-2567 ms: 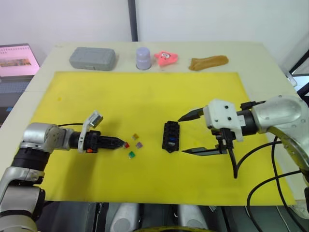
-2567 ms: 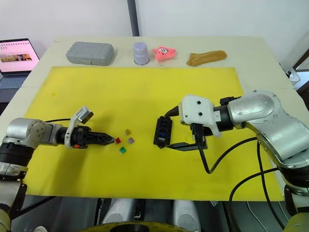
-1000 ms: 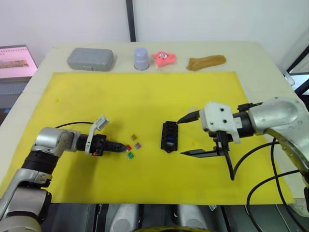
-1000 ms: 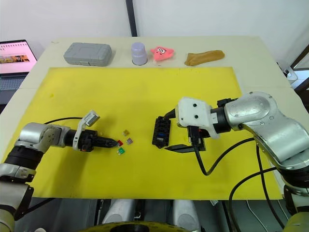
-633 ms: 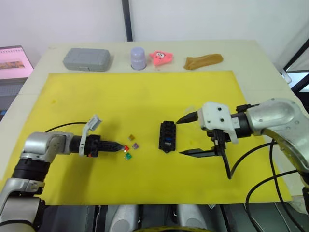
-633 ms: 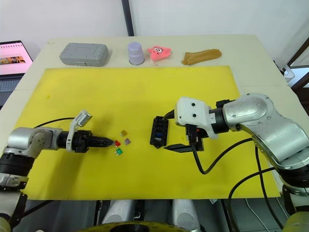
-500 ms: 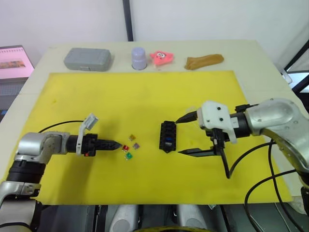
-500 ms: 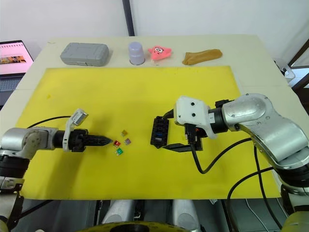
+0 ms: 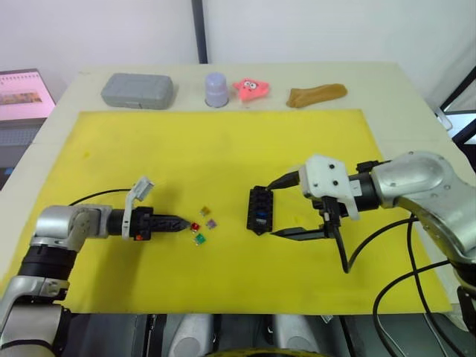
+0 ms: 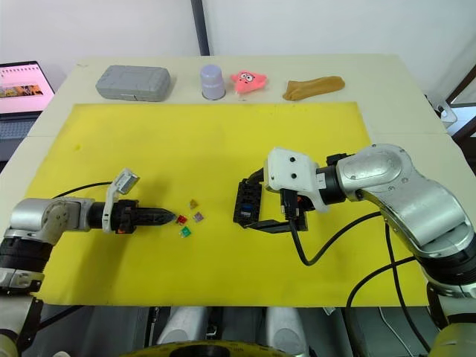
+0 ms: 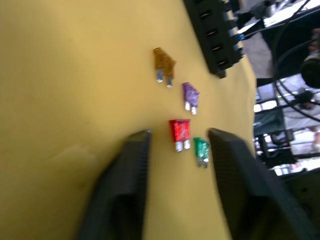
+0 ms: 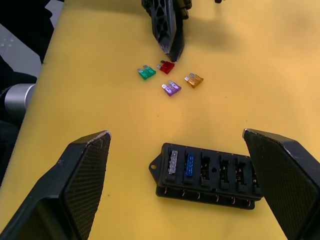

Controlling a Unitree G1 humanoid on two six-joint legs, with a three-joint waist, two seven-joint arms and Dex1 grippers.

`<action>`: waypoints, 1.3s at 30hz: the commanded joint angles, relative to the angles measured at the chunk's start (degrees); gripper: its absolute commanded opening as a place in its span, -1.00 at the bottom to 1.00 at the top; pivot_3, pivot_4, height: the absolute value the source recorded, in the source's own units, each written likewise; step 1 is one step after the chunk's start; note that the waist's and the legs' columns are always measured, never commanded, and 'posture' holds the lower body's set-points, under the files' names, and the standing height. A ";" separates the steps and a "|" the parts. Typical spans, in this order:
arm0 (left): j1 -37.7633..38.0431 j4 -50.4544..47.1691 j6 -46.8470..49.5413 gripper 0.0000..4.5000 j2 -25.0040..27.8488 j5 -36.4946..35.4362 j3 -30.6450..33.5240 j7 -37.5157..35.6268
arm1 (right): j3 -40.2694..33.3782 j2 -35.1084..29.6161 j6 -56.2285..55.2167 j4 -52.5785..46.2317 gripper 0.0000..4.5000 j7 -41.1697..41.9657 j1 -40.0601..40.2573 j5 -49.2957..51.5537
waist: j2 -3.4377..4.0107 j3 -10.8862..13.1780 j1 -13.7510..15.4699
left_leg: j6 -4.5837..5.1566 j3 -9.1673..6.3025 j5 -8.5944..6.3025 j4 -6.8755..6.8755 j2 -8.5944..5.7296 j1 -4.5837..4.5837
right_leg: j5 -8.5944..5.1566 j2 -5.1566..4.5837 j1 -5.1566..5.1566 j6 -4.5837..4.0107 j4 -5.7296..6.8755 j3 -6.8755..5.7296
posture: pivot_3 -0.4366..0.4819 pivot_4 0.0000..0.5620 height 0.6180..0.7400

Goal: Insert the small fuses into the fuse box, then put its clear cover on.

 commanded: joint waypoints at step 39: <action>-0.30 2.35 -1.07 -0.84 -0.95 3.96 -7.43 -1.76 | -1.54 -0.97 -0.72 -1.71 1.00 -0.27 -0.16 -0.09 | 0.02 -0.01 -0.32 | -0.01 0.01 0.01 -0.02 -0.02 0.01 | 0.00 -0.01 0.00 0.00 -0.04 0.01 | -0.05 -0.47 1.00</action>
